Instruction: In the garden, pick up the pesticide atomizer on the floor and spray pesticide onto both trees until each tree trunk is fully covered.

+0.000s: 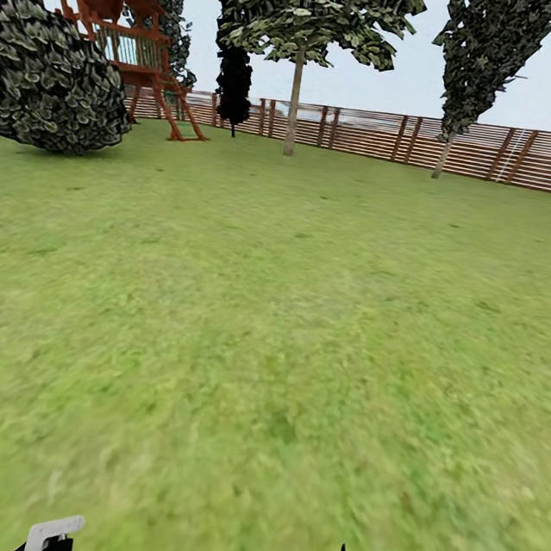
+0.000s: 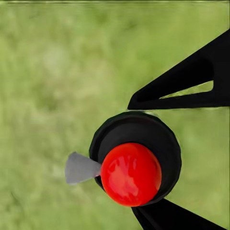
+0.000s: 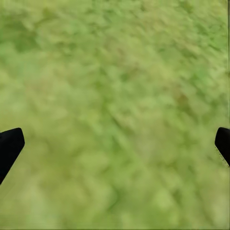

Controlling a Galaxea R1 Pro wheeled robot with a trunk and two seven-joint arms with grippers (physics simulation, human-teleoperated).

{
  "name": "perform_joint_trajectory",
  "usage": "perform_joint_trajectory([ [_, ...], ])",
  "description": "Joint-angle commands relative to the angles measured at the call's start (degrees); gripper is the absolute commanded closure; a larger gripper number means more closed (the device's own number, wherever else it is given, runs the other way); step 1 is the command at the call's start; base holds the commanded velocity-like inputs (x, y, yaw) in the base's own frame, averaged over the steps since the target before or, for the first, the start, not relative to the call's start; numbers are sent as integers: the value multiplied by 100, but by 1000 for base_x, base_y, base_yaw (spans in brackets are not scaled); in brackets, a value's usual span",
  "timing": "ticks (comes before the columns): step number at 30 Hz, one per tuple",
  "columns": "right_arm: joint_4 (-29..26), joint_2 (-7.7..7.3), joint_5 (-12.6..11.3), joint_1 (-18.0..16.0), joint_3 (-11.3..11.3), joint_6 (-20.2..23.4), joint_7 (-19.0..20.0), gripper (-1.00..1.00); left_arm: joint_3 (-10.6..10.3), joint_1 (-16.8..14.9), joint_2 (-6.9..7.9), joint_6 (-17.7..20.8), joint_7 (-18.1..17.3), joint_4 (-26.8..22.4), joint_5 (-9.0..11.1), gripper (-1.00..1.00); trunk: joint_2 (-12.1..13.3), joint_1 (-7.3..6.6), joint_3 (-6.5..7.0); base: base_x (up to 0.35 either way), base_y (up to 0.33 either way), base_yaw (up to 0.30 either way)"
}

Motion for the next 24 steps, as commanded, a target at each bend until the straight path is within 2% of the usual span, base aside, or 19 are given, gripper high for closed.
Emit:
perform_joint_trajectory([
  [1,6,4,-4,-5,47,-4,-48,-100,-48,-1,3,-13,28,-4,19,100,-2,3,-5,345,0,-261],
  [5,6,6,-1,-5,47,-6,-48,-100,-49,-1,3,-13,28,-4,19,100,-2,3,-5,345,0,-211],
  [11,4,7,-1,-5,47,-8,-50,-100,-48,-1,2,-13,28,-4,19,100,-2,3,-5,345,0,-21],
  [19,6,11,-1,-5,47,-5,-51,-100,-48,-1,3,-22,28,-4,28,100,-2,3,-5,345,0,0],
  [24,-1,14,-10,-3,47,-4,-57,-100,-51,-1,-6,-16,28,-4,19,100,-2,3,-5,345,0,181],
])
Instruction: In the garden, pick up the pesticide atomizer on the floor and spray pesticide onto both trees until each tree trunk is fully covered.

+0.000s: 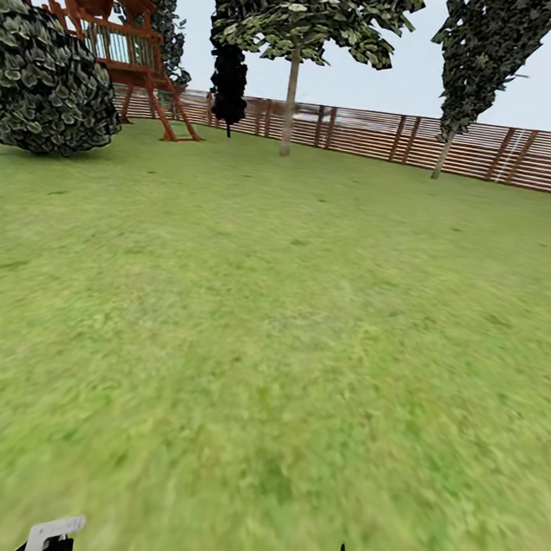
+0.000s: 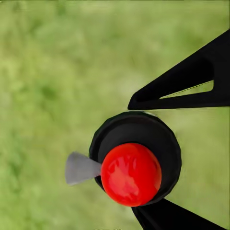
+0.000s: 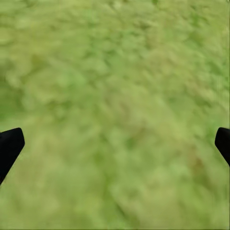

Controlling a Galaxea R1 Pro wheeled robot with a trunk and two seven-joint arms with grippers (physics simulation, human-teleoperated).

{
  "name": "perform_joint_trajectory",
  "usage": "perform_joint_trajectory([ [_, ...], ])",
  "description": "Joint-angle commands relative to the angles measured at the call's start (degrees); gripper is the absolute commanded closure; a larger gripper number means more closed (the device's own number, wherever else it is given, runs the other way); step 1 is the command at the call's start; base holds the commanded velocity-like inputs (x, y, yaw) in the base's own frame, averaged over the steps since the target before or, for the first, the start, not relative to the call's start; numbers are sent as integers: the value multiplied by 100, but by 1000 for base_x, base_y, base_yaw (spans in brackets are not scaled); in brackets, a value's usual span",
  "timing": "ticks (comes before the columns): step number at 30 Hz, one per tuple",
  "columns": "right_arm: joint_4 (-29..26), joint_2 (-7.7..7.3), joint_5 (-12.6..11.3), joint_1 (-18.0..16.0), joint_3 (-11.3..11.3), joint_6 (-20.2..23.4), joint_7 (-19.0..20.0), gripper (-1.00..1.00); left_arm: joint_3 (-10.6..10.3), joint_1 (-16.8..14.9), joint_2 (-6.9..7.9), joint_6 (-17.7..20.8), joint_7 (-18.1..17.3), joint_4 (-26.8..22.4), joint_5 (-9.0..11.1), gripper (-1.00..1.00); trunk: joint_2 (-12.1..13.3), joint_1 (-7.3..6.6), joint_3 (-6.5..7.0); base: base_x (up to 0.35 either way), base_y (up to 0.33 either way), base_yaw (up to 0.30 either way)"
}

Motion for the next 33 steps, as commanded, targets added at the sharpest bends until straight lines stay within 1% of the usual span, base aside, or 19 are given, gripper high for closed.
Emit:
perform_joint_trajectory([
  [1,3,1,-3,-4,48,-4,-48,-100,-46,-3,1,-12,28,-1,19,100,-2,3,-5,345,0,72],
  [33,11,-8,6,83,48,-4,-48,-100,-45,-3,1,-23,28,-2,31,100,-2,3,-5,345,0,3],
])
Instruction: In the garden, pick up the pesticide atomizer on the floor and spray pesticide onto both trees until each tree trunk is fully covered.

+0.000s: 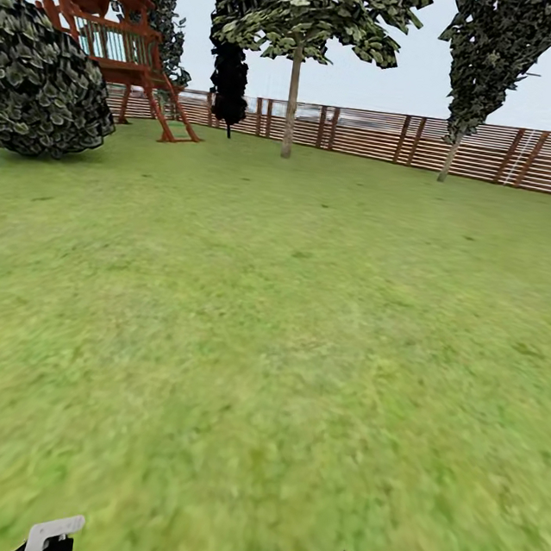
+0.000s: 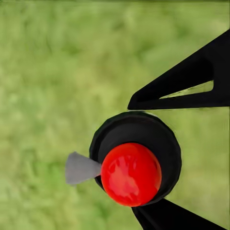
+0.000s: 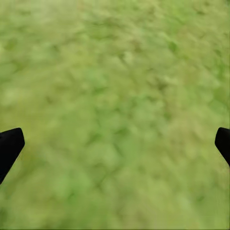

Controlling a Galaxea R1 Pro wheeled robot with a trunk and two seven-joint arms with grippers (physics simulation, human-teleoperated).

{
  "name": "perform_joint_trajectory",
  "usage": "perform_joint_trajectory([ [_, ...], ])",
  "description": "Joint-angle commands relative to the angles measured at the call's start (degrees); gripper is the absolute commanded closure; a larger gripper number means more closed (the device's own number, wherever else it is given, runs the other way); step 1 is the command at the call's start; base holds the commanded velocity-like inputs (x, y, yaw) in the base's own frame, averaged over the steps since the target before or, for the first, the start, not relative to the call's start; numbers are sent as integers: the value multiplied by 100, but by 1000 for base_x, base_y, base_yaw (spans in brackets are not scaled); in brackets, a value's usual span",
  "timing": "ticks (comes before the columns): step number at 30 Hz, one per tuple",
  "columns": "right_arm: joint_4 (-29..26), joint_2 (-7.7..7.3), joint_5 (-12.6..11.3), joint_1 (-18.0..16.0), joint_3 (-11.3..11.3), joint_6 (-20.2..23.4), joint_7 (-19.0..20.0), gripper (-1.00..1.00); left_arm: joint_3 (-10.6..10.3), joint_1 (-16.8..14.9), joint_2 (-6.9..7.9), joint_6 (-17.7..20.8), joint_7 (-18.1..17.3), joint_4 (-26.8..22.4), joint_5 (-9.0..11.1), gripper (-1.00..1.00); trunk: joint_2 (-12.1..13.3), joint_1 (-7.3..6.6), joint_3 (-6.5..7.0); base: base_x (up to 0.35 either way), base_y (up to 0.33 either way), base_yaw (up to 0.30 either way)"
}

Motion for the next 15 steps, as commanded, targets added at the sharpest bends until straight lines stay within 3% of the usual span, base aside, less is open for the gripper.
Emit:
perform_joint_trajectory([
  [1,5,1,-2,-4,46,-4,-48,-100,-47,-2,2,-12,28,-2,18,100,-2,3,-5,345,0,0],
  [15,5,1,-2,-3,48,-4,-48,-100,-47,-2,9,-17,28,-5,28,100,-2,3,-5,345,0,0],
])
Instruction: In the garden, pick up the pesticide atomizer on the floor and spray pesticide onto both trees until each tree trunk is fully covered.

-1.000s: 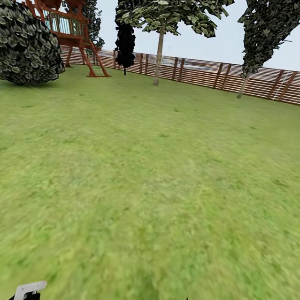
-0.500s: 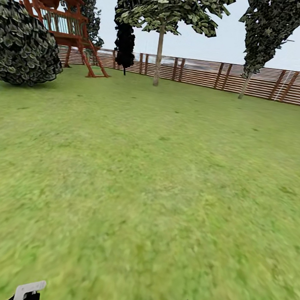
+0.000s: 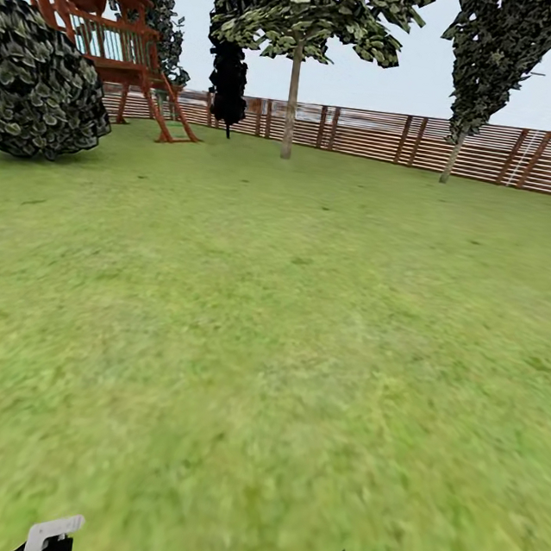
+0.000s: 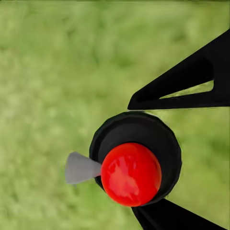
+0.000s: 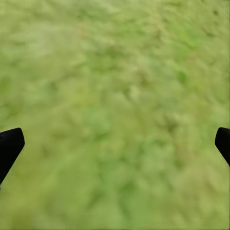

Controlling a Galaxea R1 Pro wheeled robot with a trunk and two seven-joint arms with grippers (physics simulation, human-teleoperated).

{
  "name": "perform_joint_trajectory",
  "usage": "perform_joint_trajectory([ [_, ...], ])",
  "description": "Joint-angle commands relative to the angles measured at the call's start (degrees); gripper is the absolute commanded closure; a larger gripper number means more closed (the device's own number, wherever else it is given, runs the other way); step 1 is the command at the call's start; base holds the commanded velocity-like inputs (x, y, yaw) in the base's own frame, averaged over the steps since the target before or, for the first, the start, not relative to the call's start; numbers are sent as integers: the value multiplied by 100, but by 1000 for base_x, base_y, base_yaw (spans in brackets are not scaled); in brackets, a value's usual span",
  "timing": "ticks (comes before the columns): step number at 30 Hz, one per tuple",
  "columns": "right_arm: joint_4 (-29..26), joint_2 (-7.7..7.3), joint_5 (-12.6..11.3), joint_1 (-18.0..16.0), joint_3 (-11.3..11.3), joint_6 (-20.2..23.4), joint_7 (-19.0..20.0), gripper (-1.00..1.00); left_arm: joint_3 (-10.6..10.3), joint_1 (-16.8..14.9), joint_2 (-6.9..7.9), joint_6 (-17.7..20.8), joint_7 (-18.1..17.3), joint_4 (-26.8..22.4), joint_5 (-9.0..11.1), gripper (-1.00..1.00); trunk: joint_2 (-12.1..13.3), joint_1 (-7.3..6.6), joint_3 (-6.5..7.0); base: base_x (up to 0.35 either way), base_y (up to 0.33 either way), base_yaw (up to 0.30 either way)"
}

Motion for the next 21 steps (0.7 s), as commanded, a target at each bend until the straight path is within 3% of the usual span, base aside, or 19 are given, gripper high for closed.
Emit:
perform_joint_trajectory([
  [1,5,1,-2,-4,48,-4,-48,-100,-47,-2,2,-10,28,0,17,100,-2,3,-5,345,0,0],
  [21,5,1,-2,-3,48,-4,-48,-100,-39,55,11,-24,27,-7,38,100,-2,3,-5,345,0,0],
])
